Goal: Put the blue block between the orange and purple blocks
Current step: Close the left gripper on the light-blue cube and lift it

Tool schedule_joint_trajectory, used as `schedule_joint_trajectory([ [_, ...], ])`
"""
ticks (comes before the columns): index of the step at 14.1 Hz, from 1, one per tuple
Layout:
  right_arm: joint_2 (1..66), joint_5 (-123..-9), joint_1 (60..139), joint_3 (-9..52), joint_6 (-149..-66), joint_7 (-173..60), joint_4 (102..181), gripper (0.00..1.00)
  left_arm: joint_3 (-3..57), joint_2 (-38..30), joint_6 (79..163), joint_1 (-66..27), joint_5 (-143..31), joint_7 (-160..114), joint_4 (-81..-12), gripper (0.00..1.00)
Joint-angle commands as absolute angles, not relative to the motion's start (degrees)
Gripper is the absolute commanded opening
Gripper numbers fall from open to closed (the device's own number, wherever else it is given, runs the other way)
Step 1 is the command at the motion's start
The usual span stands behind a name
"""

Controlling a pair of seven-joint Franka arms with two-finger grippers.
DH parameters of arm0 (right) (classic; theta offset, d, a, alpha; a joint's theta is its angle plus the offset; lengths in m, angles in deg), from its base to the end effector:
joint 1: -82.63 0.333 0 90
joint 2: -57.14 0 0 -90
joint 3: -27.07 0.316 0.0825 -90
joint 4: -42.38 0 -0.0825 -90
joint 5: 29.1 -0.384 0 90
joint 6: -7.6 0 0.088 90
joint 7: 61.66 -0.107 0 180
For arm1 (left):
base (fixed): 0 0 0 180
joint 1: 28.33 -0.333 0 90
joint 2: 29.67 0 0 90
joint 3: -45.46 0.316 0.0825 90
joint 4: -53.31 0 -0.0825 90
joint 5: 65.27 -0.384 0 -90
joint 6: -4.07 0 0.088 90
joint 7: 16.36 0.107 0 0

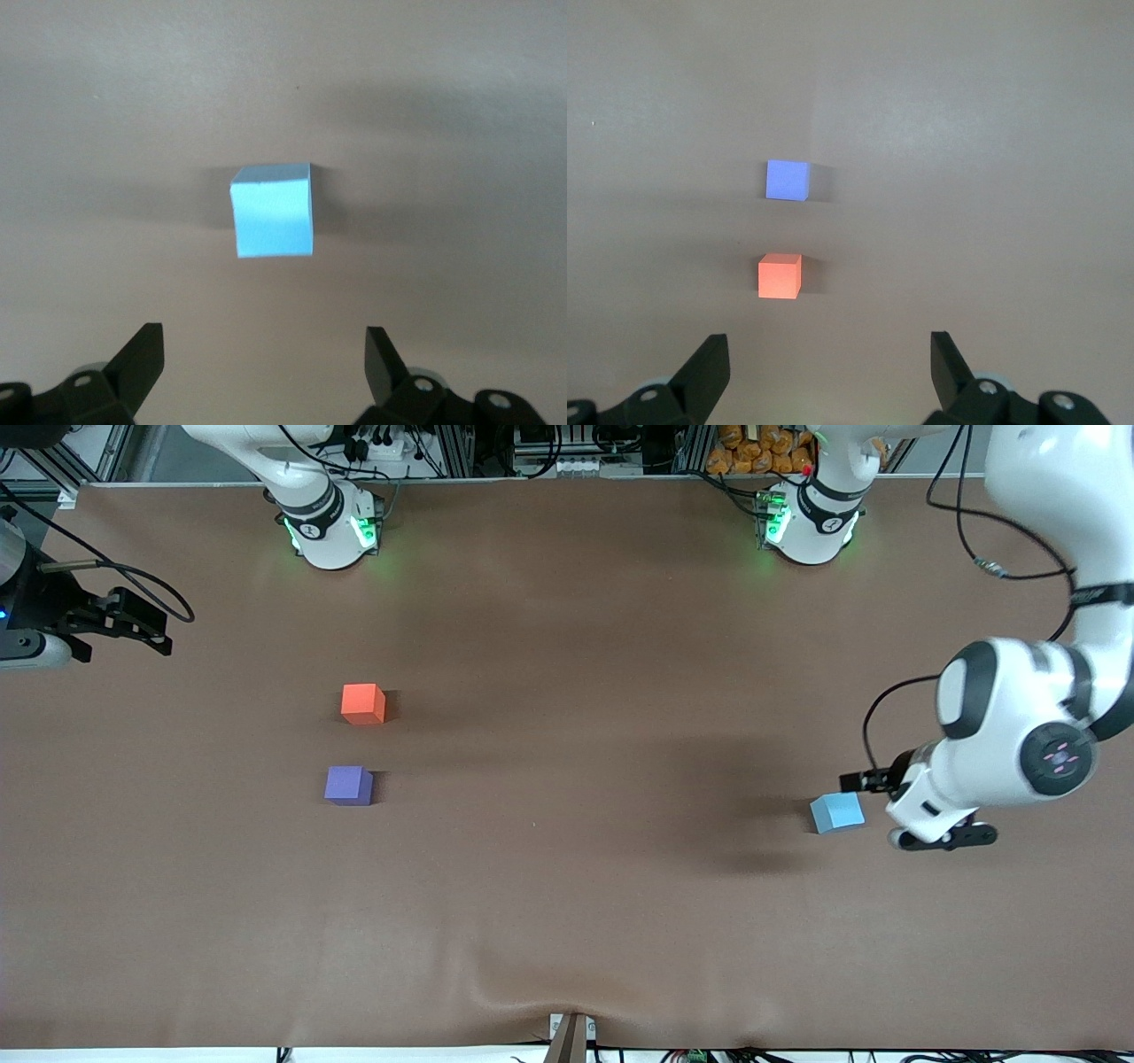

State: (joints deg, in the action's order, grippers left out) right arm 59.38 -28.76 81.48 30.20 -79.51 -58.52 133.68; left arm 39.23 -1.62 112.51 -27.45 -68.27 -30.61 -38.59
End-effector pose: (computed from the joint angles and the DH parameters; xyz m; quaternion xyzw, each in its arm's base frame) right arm 0.5367 0.0185 0.6308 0.9989 0.0445 -0.0171 0.0039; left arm 0.6566 -0.0696 0.3320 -0.9936 -0.0551 0.0974 0.0162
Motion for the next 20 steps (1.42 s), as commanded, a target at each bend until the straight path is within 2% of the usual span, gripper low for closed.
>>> schedule_joint_trajectory([
  [1,59.87,-28.13,81.92,30.06,-79.41,-59.37,133.88,1.00,39.13,1.35,117.70,-27.27,-68.96,-36.29,-39.50,1.00],
  [6,59.87,-28.13,81.84,30.06,-79.23,-59.37,133.88,1.00,39.13,5.48,122.80,-27.63,-67.73,-41.41,-39.32,1.00],
  [18,59.78,-28.13,81.92,30.06,-79.41,-58.85,133.70,1.00,39.31,10.15,122.90,-27.62,-73.97,-40.71,-39.59,1.00],
  [19,59.78,-28.13,81.92,30.06,-79.58,-58.85,133.70,1.00,39.22,10.32,122.90,-27.54,-74.76,-41.06,-39.24,0.86],
  [20,59.78,-28.13,81.92,30.06,-79.50,-58.93,133.70,1.00,39.14,10.32,122.90,-27.53,-74.76,-41.15,-38.98,0.50],
])
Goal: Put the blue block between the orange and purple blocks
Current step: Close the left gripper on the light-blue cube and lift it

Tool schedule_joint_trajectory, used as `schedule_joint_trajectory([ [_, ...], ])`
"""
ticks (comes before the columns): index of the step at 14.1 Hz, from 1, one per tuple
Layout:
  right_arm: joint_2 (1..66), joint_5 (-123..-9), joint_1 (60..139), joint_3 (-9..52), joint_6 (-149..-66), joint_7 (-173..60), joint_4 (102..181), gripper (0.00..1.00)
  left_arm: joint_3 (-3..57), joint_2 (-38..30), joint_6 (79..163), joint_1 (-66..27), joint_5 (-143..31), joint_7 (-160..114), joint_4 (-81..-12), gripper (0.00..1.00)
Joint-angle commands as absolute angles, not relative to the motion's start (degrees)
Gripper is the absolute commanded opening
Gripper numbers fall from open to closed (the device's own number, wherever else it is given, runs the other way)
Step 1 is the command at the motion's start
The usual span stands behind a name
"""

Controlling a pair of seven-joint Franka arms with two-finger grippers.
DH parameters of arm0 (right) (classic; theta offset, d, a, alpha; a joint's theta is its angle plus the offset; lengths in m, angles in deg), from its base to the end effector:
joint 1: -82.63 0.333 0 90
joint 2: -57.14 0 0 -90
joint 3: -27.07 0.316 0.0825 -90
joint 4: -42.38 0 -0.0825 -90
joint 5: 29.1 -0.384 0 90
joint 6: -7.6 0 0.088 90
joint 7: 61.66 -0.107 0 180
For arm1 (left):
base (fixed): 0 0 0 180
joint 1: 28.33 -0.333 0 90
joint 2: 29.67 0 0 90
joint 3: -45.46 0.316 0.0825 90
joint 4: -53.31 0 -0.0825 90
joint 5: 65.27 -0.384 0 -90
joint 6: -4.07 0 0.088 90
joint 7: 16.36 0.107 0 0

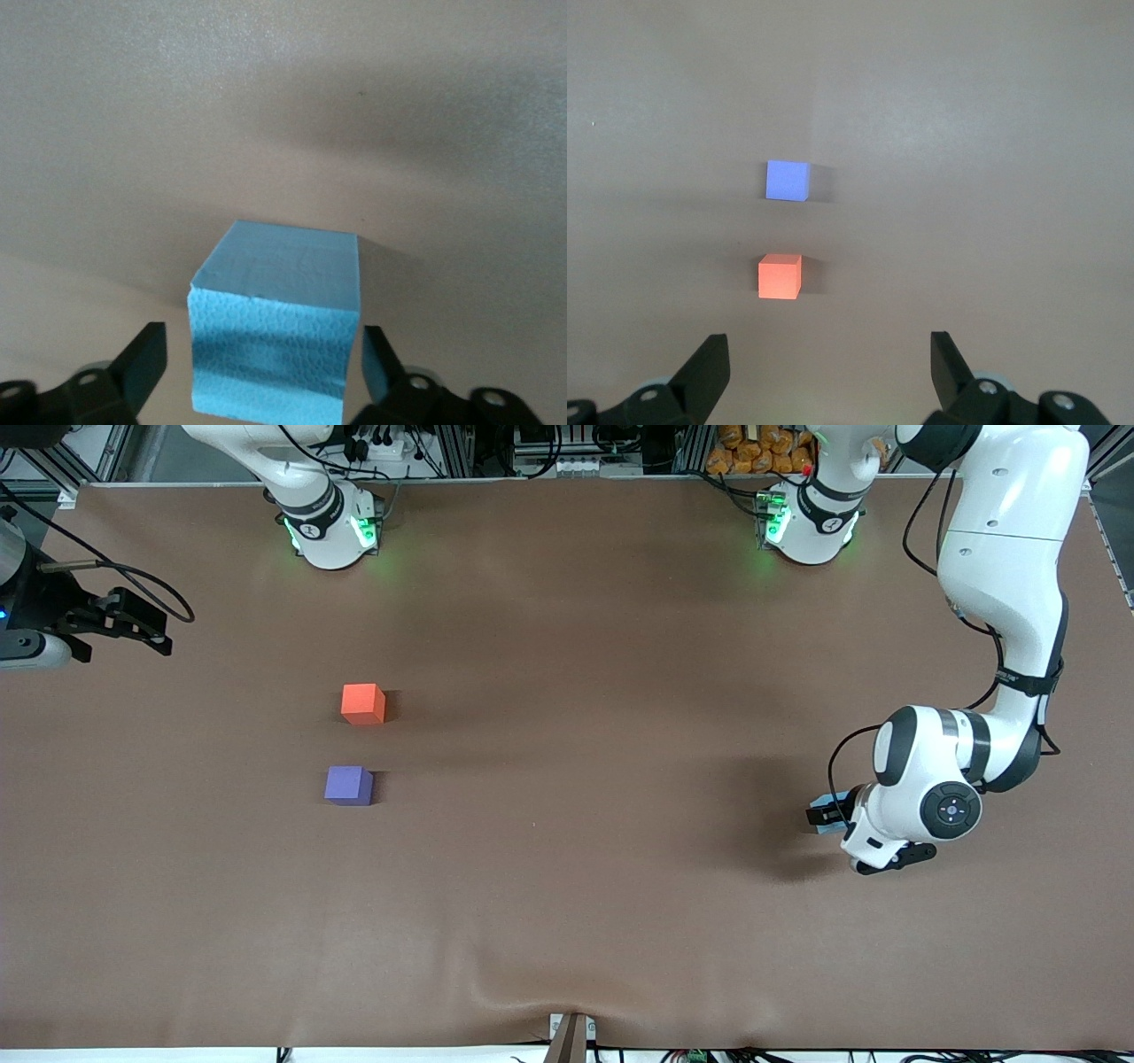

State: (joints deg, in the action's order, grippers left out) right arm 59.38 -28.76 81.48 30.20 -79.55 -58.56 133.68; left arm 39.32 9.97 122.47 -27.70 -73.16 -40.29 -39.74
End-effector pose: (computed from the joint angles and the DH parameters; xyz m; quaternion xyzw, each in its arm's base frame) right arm 0.5368 0.0185 0.6309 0.9989 0.0442 -0.0167 0.0039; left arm 0.6598 -0.0638 0.2006 -0.9855 -0.1164 0.1117 0.0521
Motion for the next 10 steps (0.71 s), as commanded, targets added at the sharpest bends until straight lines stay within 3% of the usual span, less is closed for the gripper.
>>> schedule_joint_trajectory([
  [1,59.78,-28.13,81.92,30.06,-79.50,-59.02,133.70,1.00,39.22,10.41,122.90,-27.36,-74.94,-40.28,-38.89,0.17],
  [2,59.78,-28.30,81.92,30.14,-79.67,-59.37,133.61,1.00,39.22,10.41,122.90,-27.01,-75.03,-39.31,-38.71,0.04],
  [3,59.78,-28.74,81.75,30.06,-79.50,-59.29,133.44,1.00,39.05,10.06,122.90,-26.75,-74.94,-38.00,-38.62,0.00],
  [10,58.90,-29.27,82.01,29.97,-80.02,-58.41,132.82,1.00,35.46,3.82,119.56,-13.49,-73.88,-45.42,-38.54,0.00],
])
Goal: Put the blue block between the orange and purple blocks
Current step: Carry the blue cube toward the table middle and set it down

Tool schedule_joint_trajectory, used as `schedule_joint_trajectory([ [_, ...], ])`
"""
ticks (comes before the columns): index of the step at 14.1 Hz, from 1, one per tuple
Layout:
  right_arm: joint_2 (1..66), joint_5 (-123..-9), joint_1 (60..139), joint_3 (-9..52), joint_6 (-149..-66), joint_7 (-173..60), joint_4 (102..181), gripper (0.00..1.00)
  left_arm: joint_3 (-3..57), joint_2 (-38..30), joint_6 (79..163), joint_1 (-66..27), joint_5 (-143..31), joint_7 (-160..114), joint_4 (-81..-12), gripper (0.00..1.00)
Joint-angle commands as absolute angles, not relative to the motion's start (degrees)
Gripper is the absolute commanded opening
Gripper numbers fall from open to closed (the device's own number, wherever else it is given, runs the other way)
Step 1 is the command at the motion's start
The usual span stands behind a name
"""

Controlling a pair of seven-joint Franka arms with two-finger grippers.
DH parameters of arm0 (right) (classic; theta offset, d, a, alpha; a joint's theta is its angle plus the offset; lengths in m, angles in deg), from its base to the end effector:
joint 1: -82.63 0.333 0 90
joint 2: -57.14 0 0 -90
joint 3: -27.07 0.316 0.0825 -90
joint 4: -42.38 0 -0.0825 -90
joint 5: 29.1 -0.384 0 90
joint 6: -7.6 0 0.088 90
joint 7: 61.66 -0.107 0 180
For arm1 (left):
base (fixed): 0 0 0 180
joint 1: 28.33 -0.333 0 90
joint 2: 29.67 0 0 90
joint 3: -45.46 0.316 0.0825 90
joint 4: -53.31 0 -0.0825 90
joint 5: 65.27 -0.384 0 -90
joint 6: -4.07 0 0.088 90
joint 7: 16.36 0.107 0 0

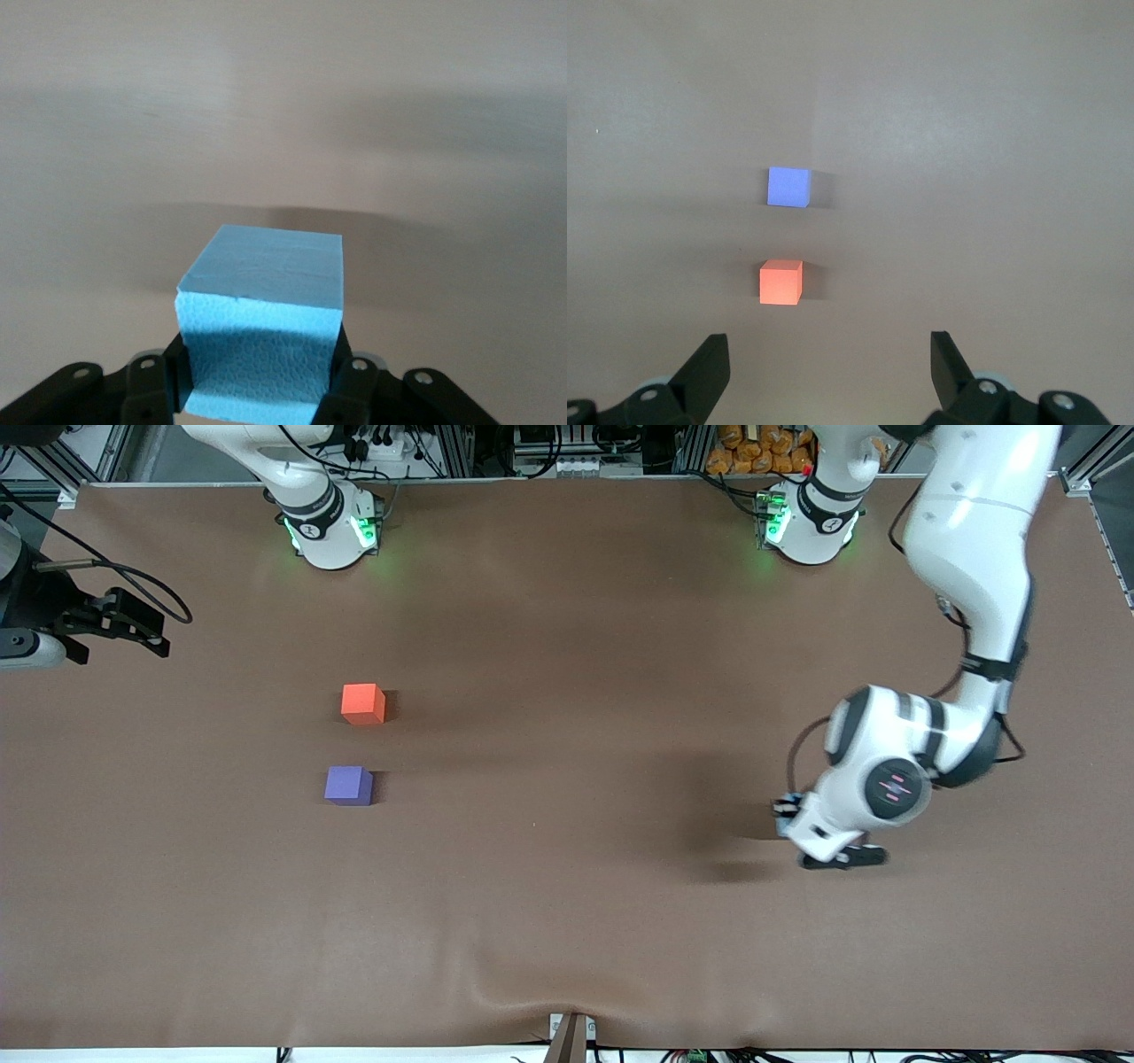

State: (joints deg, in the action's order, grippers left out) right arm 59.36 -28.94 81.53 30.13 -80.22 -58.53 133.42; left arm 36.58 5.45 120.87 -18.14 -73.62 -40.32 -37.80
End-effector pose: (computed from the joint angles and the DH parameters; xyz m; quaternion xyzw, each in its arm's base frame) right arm 0.5382 0.0187 0.6338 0.9990 0.0443 -0.0088 0.0023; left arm 0.6472 -0.2013 0.2675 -0.9967 -0.0151 0.0661 0.0441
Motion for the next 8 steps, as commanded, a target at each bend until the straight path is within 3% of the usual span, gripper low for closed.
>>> schedule_joint_trajectory([
  [1,58.90,-29.53,81.92,29.97,-80.11,-58.49,132.73,1.00,33.79,3.91,119.64,-11.56,-73.80,-48.15,-37.92,0.00],
  [3,58.64,-29.62,81.84,29.97,-80.20,-58.41,132.73,1.00,30.88,5.13,119.64,-6.82,-71.27,-54.47,-35.65,0.01],
  [8,56.26,-29.54,81.22,29.88,-80.20,-58.32,132.56,1.00,31.31,13.21,120.69,9.18,-66.94,-65.66,-27.03,0.05],
])
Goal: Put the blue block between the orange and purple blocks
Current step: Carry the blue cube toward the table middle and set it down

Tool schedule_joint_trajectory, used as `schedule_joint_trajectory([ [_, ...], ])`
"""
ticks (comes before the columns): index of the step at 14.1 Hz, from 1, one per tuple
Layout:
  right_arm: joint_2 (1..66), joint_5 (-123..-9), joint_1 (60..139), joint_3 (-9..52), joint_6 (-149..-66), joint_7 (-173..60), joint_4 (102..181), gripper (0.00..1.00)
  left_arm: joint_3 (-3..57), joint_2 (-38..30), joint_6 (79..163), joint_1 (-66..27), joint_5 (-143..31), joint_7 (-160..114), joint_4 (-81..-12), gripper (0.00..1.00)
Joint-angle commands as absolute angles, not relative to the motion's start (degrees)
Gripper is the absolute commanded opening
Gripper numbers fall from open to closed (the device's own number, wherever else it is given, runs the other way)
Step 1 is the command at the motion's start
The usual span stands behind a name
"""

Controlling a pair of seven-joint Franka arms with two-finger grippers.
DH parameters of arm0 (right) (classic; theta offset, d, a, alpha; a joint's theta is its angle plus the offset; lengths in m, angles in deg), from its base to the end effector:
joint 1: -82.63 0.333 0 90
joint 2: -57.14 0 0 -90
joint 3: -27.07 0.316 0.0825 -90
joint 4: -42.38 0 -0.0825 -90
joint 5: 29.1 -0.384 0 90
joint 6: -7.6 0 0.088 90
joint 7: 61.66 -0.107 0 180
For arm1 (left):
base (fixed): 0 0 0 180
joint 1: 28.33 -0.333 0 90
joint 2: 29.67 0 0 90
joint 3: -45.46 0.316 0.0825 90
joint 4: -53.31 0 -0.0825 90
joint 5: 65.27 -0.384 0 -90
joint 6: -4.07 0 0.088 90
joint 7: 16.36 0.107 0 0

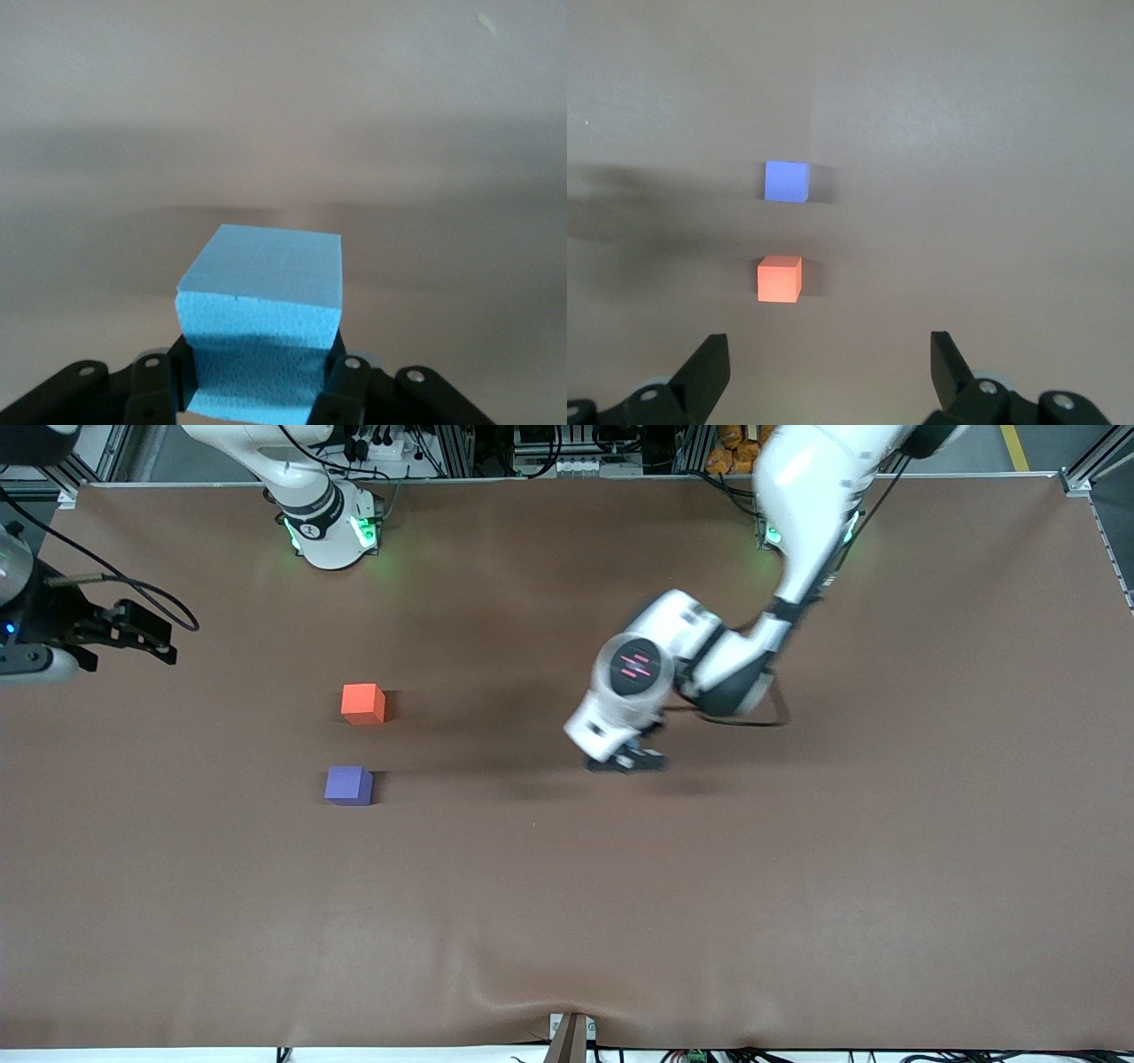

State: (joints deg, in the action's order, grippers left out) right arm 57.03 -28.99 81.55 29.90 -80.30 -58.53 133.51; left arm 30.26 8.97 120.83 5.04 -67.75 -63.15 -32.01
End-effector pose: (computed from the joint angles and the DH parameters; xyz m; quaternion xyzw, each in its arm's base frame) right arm 0.5502 0.0166 0.6111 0.9987 0.0425 -0.0292 0.0006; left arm 0.4881 -0.5037 0.2776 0.9966 -0.0027 -0.0824 0.0057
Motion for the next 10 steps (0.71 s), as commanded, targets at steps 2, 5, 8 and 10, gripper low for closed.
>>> schedule_joint_trajectory([
  [2,55.13,-29.10,81.39,29.88,-80.02,-58.32,132.47,1.00,31.92,15.50,122.53,12.96,-67.20,-67.24,-25.97,0.11],
  [5,54.77,-29.97,81.75,29.88,-80.02,-59.37,132.56,1.00,36.74,16.04,123.51,17.19,-67.73,-69.10,-26.05,0.99],
  [8,51.87,-35.57,81.75,29.88,-80.02,-59.28,133.34,1.00,38.25,11.40,122.81,17.38,-67.91,-69.10,-26.05,1.00],
  [10,51.08,-36.30,83.14,30.05,-81.33,-59.55,134.13,1.00,40.88,5.00,122.55,16.77,-68.26,-68.57,-26.23,1.00],
])
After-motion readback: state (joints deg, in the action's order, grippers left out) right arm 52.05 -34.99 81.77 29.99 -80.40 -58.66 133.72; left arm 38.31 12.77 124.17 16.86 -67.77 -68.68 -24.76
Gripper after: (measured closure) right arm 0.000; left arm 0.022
